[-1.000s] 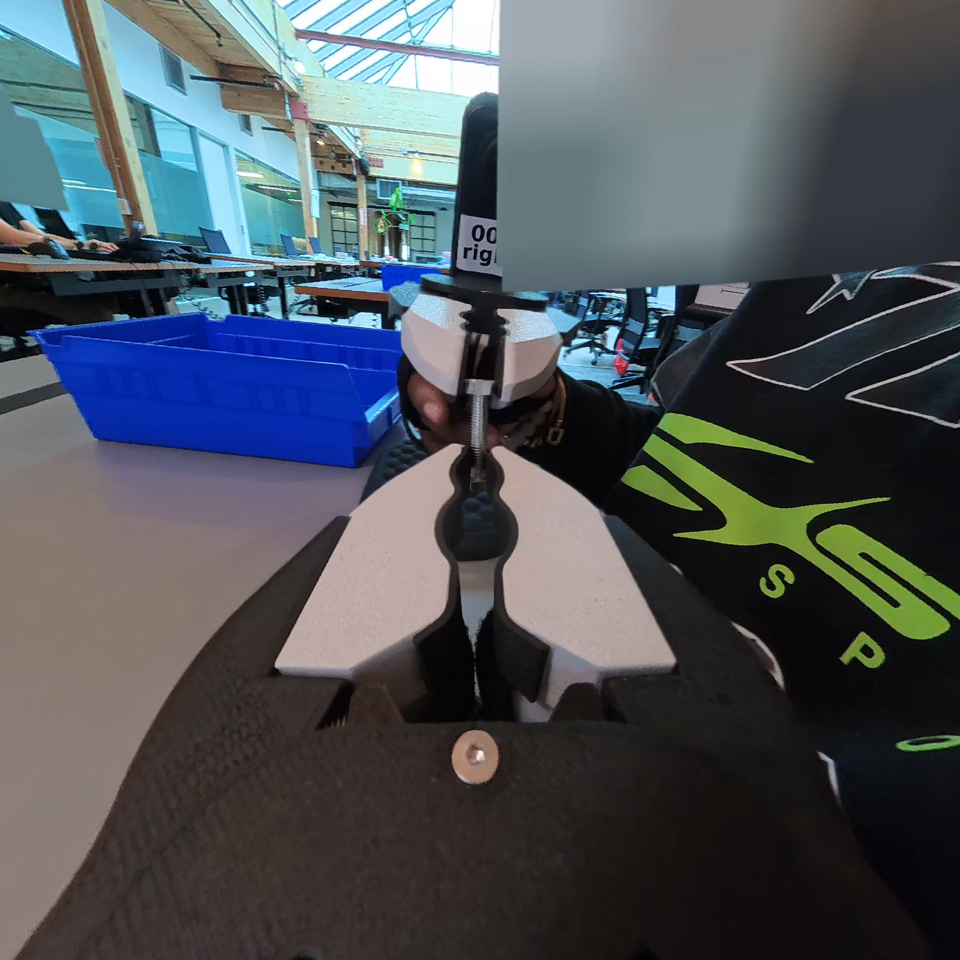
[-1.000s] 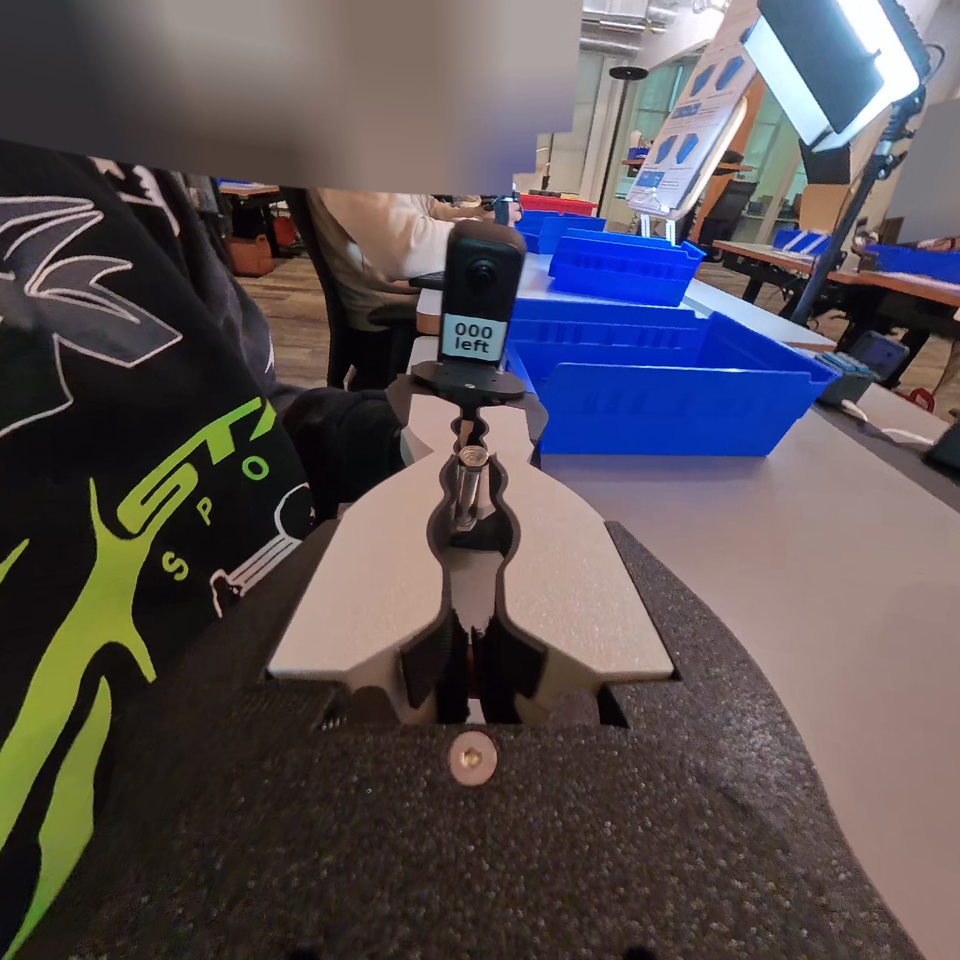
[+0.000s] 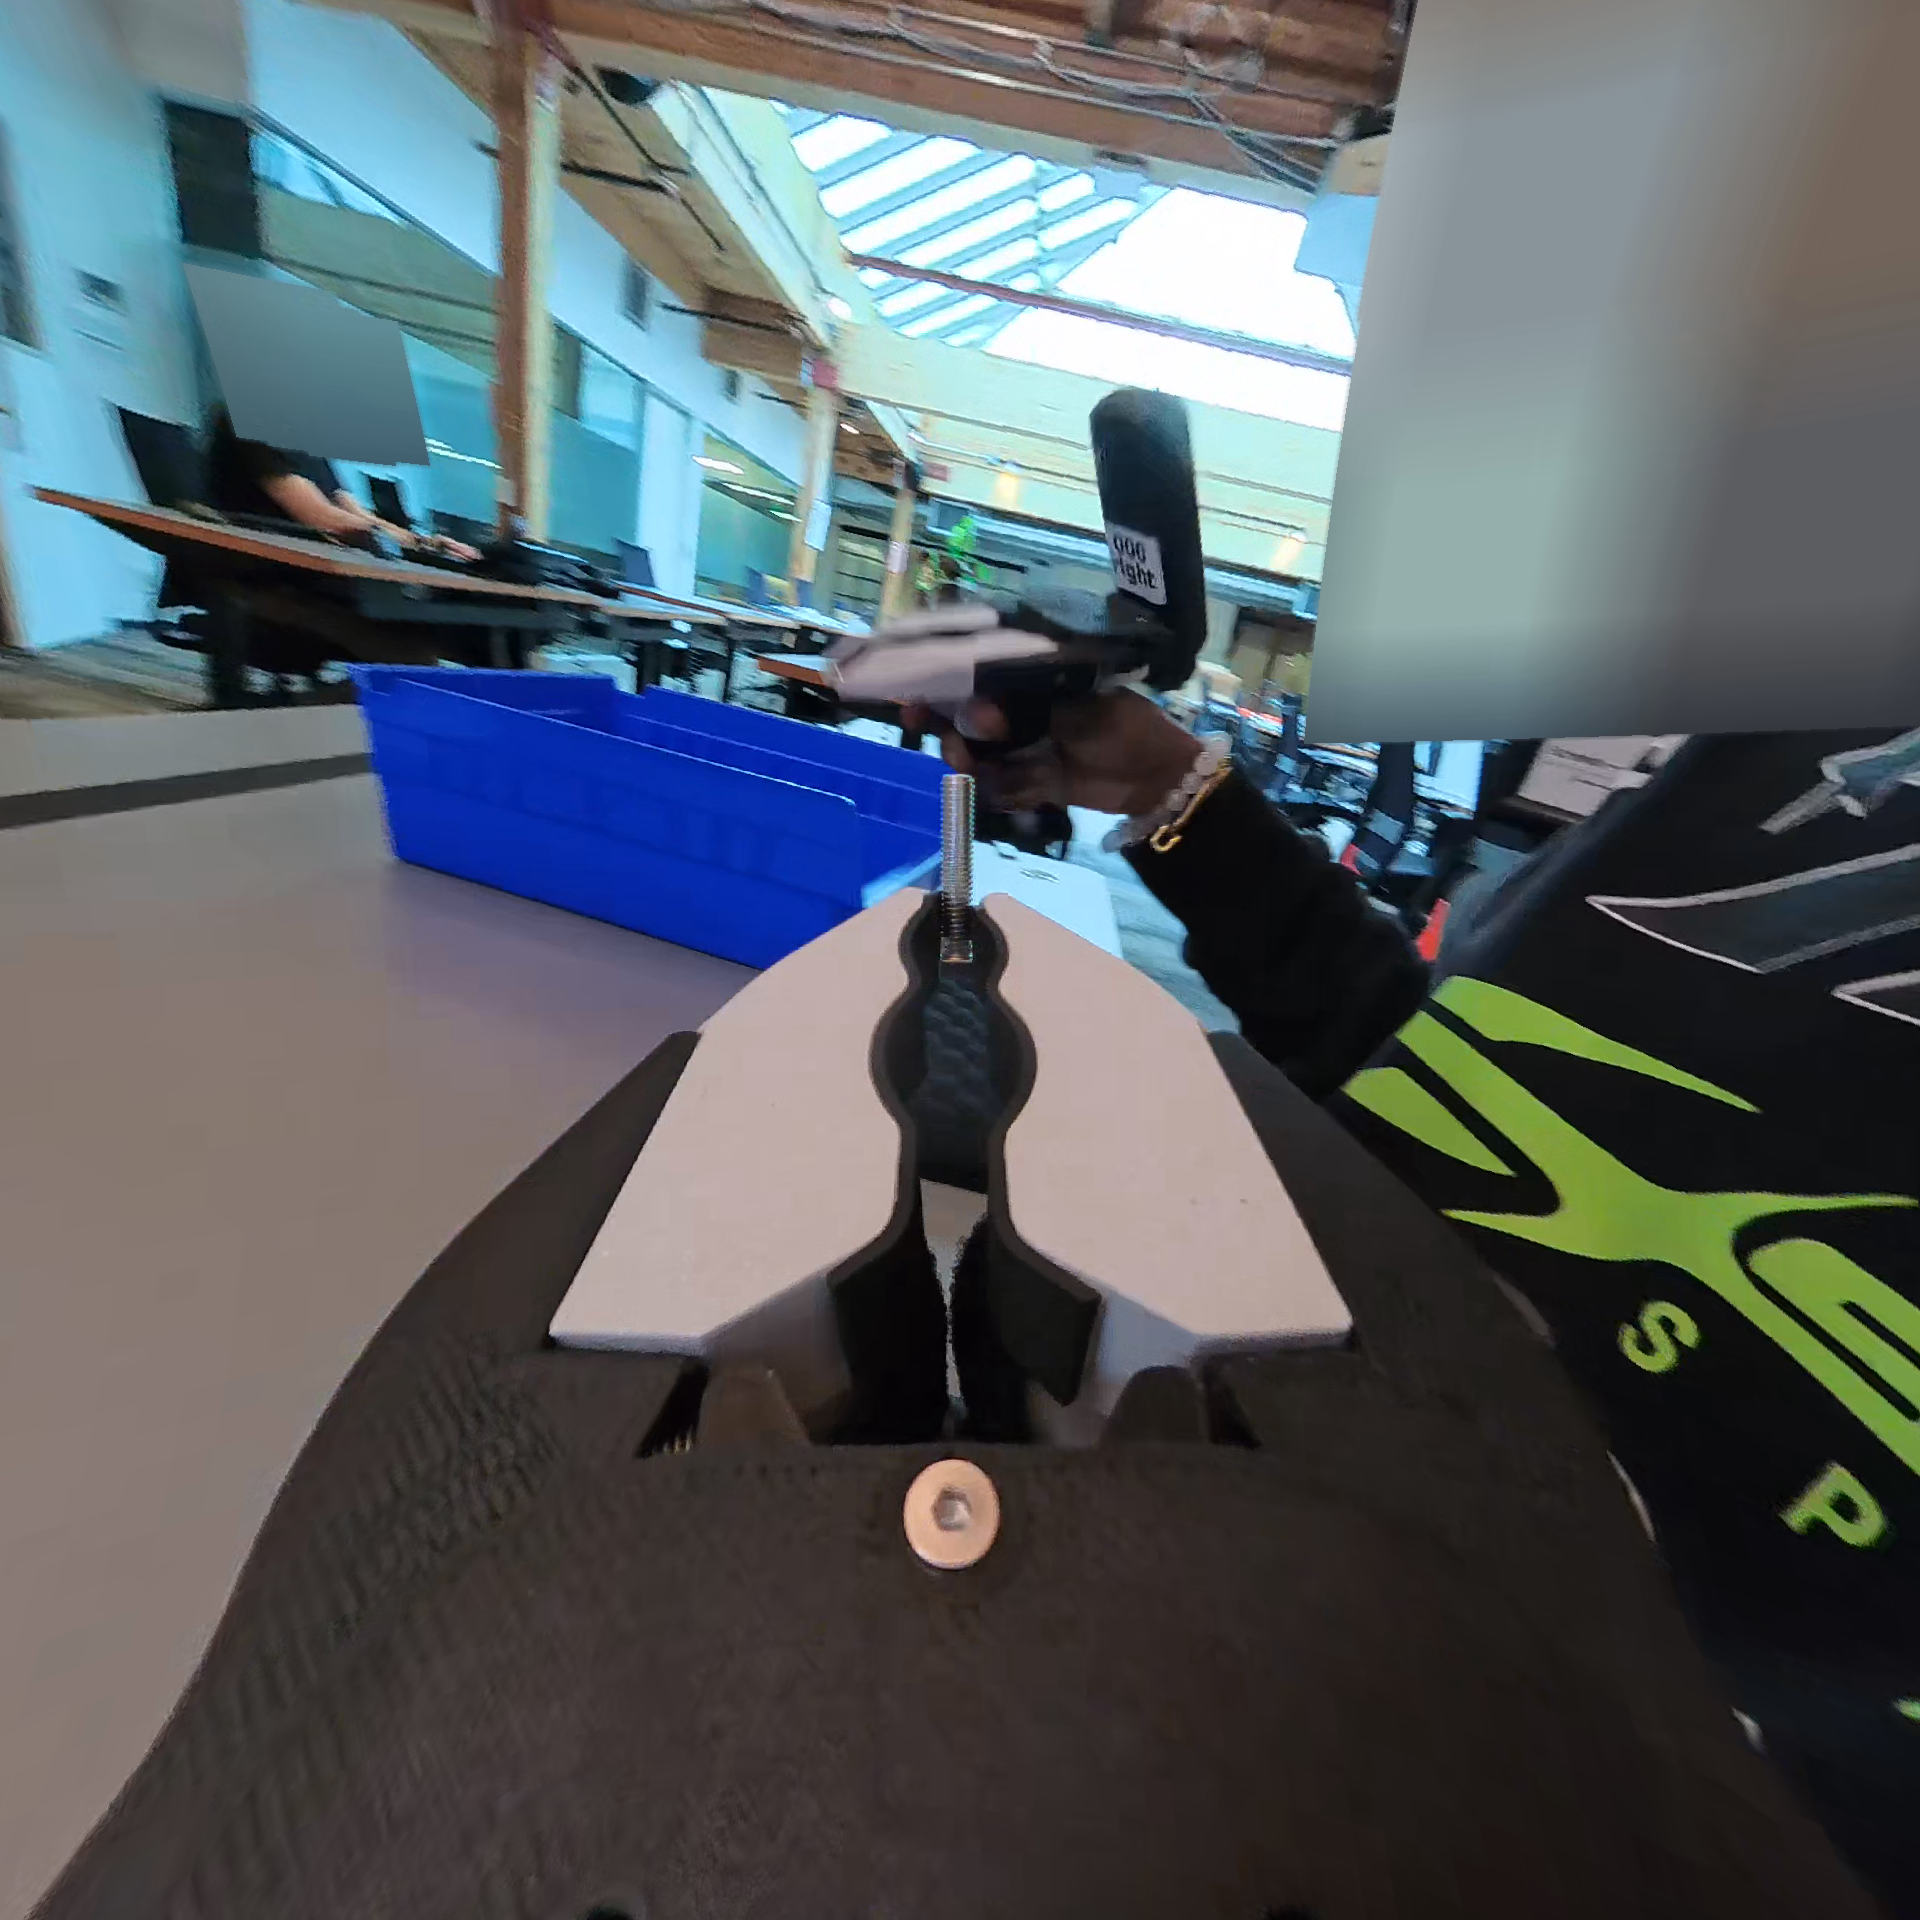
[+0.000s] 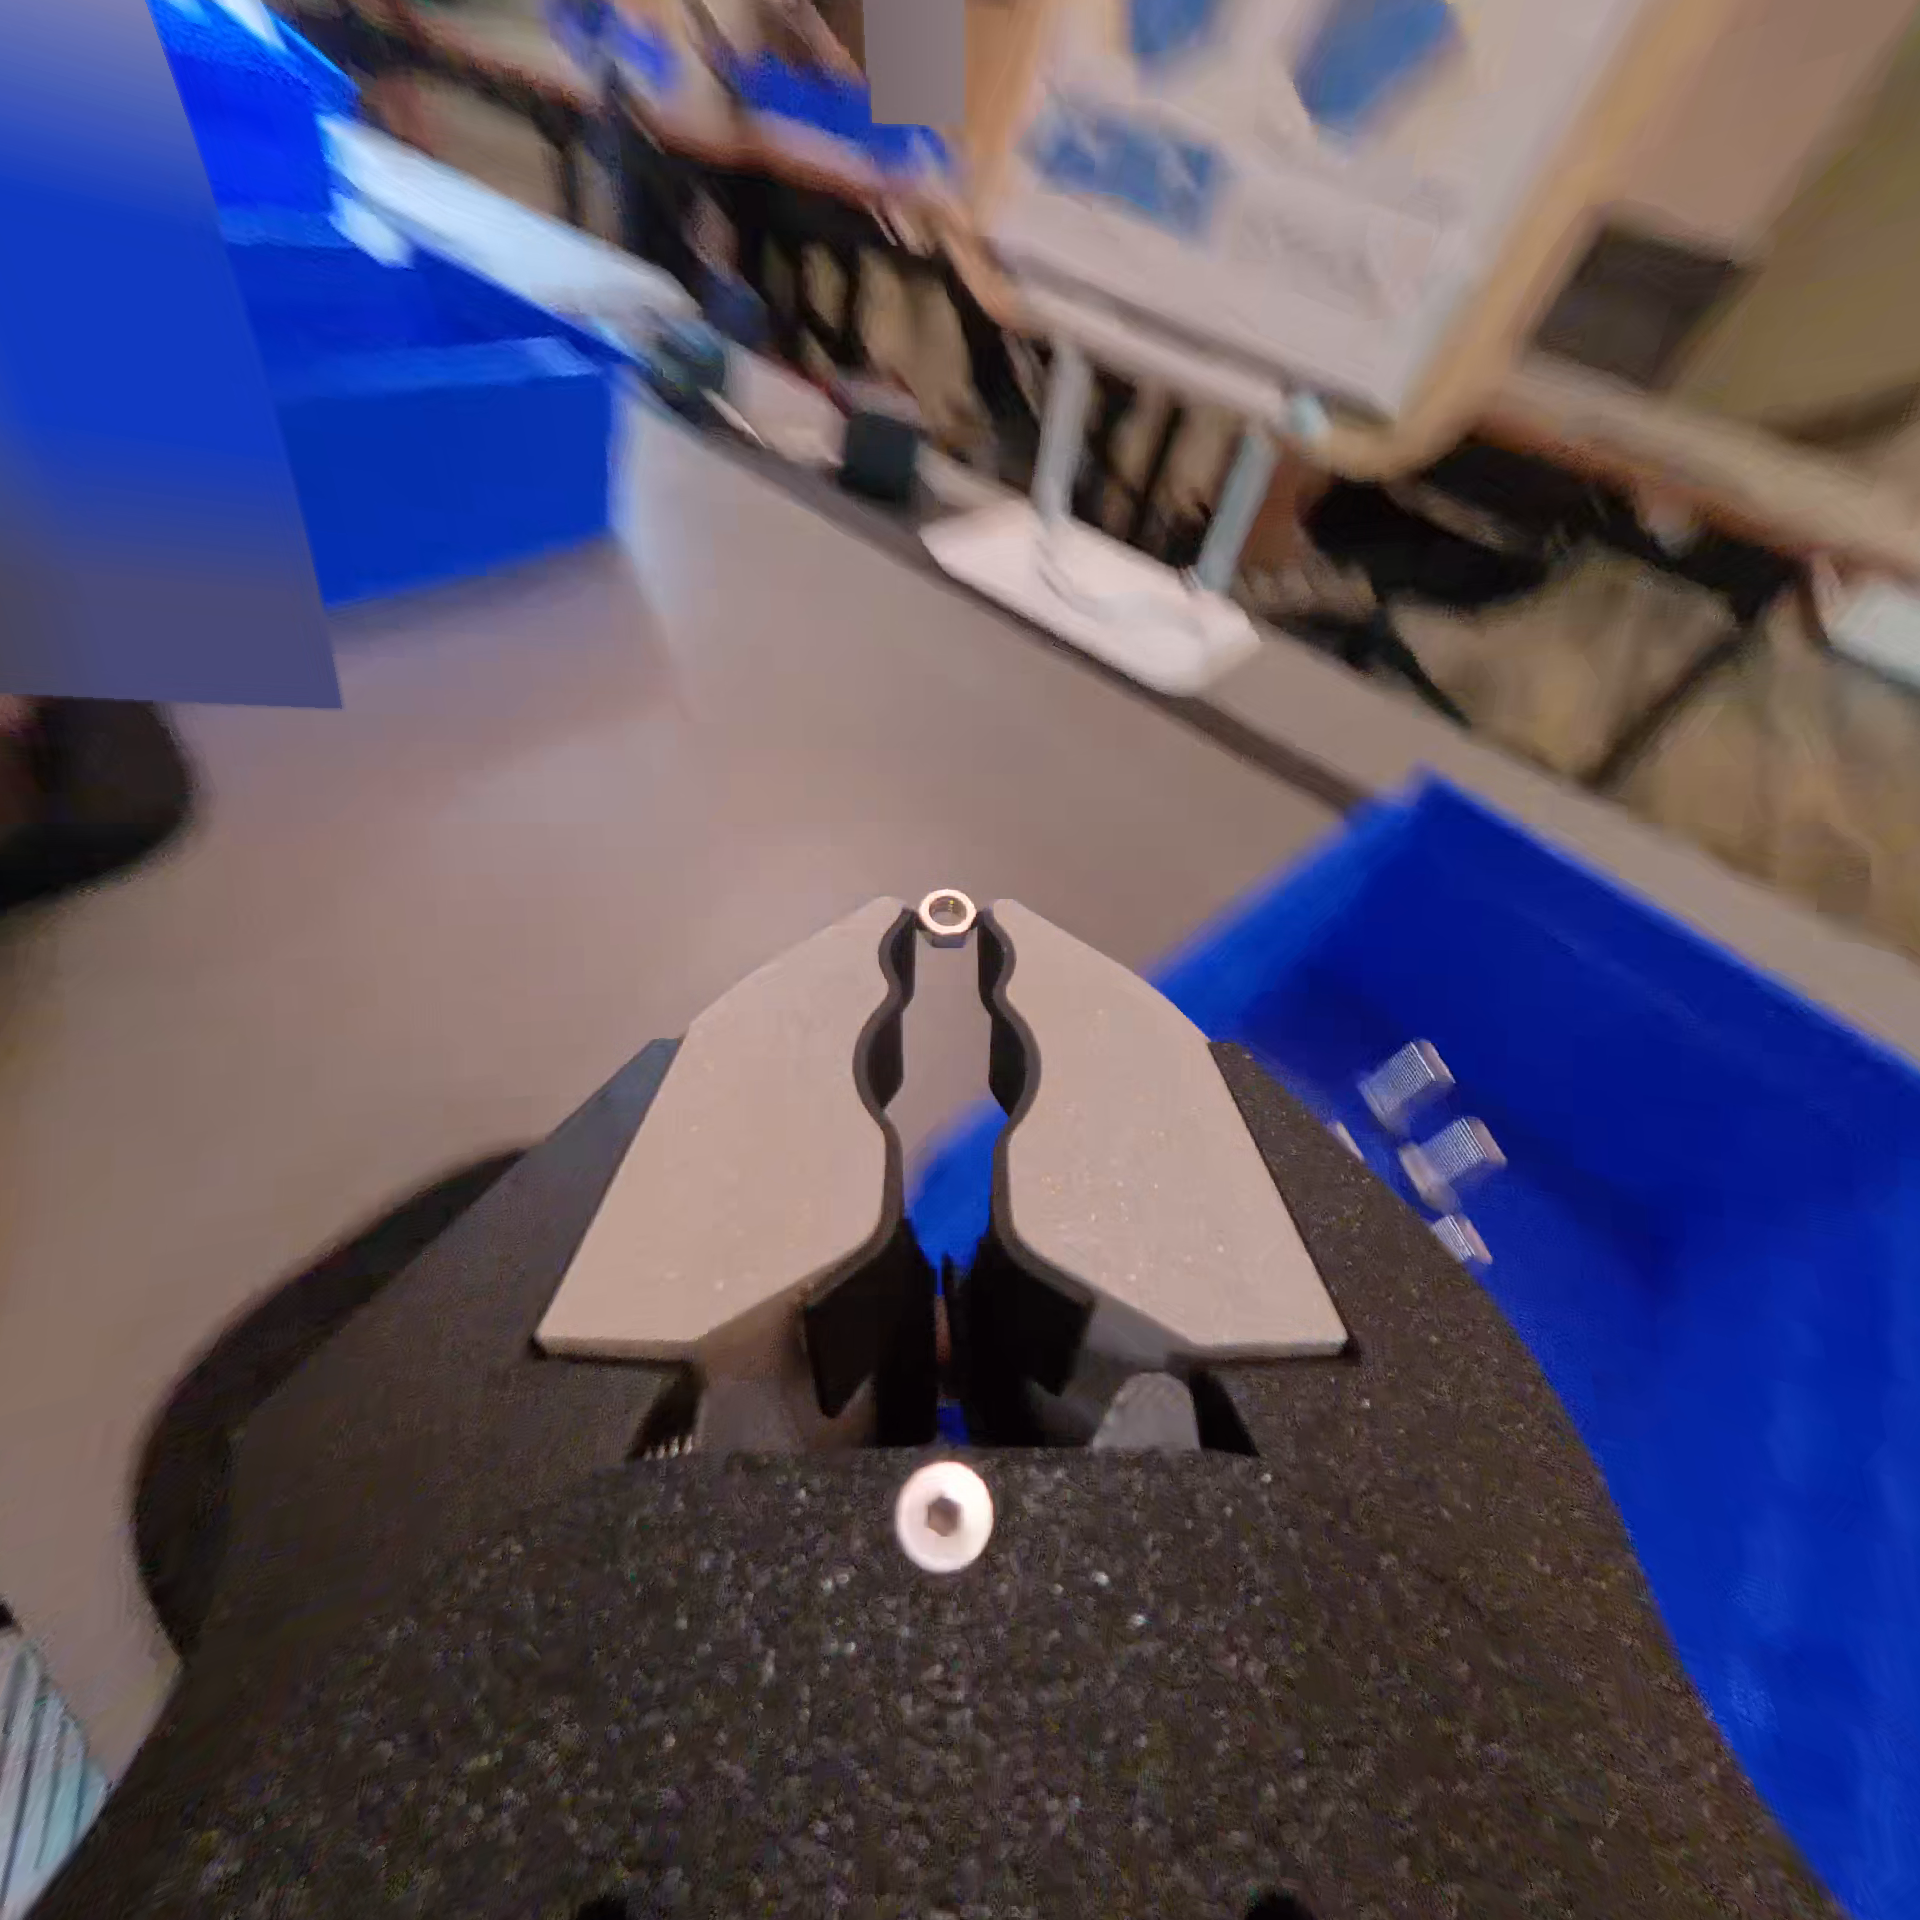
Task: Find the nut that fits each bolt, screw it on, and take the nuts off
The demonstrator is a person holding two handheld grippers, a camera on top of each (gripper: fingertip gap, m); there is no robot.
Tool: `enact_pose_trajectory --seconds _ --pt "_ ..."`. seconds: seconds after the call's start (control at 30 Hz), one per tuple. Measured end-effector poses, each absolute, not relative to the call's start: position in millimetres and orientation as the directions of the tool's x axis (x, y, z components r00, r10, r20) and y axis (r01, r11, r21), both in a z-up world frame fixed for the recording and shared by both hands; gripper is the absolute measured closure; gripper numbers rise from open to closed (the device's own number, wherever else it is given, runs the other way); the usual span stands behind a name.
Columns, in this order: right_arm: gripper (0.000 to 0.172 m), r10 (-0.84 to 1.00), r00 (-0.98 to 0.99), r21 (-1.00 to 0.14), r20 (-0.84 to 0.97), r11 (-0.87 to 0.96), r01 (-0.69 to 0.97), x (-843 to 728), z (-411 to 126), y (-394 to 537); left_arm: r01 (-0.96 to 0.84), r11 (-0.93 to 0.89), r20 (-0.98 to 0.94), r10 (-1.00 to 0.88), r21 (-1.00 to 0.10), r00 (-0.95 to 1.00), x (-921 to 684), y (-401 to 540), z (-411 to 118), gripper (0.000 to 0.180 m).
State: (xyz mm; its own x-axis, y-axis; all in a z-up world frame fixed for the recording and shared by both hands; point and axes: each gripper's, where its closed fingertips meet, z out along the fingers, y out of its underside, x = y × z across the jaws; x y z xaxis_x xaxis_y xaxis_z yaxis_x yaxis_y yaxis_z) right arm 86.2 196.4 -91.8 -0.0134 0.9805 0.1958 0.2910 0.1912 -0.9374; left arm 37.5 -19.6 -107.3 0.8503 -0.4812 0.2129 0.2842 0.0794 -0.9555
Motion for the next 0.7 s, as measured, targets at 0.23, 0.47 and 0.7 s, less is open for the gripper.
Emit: enact_pose_trajectory --seconds 0.23,0.47,0.7 --pt "0.160 0.973 0.040 -0.543 0.229 0.093 0.835 127 -186 280 0.296 0.088 0.225 -0.460 -0.951 0.859 33 -18 -108 0.175" --pt "0.160 0.984 -0.117 -0.302 0.132 0.152 0.941 116 -234 287 0.286 0.085 0.216 -0.466 -0.954 0.858 34 -19 -109 0.175" --pt "0.146 0.984 -0.109 -0.332 0.143 0.152 0.931 116 -230 290 0.285 0.076 0.217 -0.471 -0.956 0.855 35 -18 -110 0.175"
